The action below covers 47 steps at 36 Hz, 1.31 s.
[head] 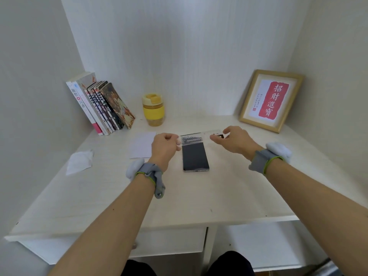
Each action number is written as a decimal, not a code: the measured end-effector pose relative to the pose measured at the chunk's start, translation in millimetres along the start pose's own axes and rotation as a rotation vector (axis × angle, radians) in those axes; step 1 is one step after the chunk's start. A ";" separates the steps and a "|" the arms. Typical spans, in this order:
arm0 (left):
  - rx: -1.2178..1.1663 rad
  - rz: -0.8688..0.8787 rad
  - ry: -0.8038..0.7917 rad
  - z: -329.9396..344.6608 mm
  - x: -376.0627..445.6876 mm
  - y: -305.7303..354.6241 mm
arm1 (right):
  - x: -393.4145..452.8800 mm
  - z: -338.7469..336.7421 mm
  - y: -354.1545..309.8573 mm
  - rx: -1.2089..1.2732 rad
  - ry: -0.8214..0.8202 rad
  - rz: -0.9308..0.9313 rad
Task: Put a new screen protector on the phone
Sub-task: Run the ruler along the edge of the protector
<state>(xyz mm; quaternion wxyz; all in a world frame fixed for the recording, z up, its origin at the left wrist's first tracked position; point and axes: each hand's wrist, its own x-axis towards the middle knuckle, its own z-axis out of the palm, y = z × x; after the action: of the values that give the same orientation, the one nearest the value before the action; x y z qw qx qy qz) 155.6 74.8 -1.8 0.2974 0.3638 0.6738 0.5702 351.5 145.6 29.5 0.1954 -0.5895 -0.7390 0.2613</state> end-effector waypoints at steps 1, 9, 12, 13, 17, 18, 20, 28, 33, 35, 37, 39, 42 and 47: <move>-0.030 -0.013 -0.004 -0.7 0.4 1.6 | -1.0 1.4 -0.7 0.199 -0.030 0.054; 0.002 0.028 -0.237 4.6 -16.2 5.5 | -9.1 14.6 -11.0 1.147 -0.309 0.252; 0.085 0.114 -0.272 7.9 -19.0 3.8 | -11.5 17.3 -12.9 1.065 -0.325 0.216; 0.149 0.145 -0.269 8.5 -17.7 2.0 | -12.3 16.9 -11.9 1.050 -0.308 0.212; 0.458 0.300 -0.266 7.6 -14.3 -6.0 | -15.2 14.5 1.8 1.096 -0.193 0.191; 0.515 0.330 -0.266 7.5 -14.3 -7.9 | -16.4 14.8 6.3 1.097 -0.162 0.182; 0.606 0.366 -0.269 7.9 -14.1 -12.0 | -19.1 16.9 14.3 1.065 -0.122 0.157; 0.790 0.407 -0.361 10.7 -16.2 -20.6 | -25.2 25.1 27.0 0.979 -0.132 0.111; 0.803 0.382 -0.384 8.0 -17.9 -18.8 | -26.3 22.4 32.1 0.930 -0.143 0.060; 0.792 0.376 -0.392 6.9 -18.6 -19.0 | -27.2 19.0 34.7 0.906 -0.150 0.046; 0.788 0.380 -0.395 5.7 -18.6 -19.5 | -29.1 17.6 36.0 0.888 -0.158 0.037; 0.780 0.383 -0.398 5.6 -19.1 -20.0 | -32.4 19.5 35.7 0.874 -0.165 0.024; 0.770 0.391 -0.397 6.2 -19.4 -20.4 | -37.0 26.8 30.6 0.876 -0.179 0.002; 0.773 0.380 -0.404 6.2 -20.2 -19.9 | -36.5 29.9 25.4 0.863 -0.167 -0.005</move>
<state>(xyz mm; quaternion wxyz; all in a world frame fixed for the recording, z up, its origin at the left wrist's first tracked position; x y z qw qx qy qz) 168.9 59.7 -22.7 0.1556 0.6681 0.6870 0.2397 361.5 109.7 -9.1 0.3641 -0.4288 -0.5769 0.5922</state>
